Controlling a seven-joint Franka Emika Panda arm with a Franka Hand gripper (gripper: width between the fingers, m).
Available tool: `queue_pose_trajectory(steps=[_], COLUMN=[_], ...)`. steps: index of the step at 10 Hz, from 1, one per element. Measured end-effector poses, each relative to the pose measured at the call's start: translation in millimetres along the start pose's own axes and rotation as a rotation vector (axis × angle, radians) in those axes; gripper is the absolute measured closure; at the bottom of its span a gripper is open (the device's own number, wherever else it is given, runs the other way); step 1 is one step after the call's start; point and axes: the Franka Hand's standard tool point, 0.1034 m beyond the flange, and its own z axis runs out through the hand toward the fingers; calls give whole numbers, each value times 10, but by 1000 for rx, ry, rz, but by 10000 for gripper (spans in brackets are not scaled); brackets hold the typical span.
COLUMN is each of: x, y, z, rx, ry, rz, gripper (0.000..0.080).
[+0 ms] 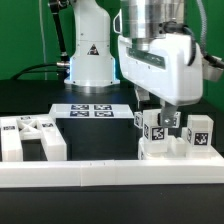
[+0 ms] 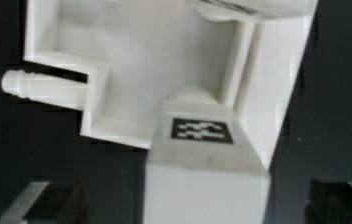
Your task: Assemble chair
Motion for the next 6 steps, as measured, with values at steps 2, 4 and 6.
queue_pose_trajectory(steps=[2,4,6], x=[23,47,52], y=[-23,-18,-16], z=[3,17,17], rx=[20,27,26], ry=[14,23,25], rz=[-278,-395,-503], gripper=[156,156,150])
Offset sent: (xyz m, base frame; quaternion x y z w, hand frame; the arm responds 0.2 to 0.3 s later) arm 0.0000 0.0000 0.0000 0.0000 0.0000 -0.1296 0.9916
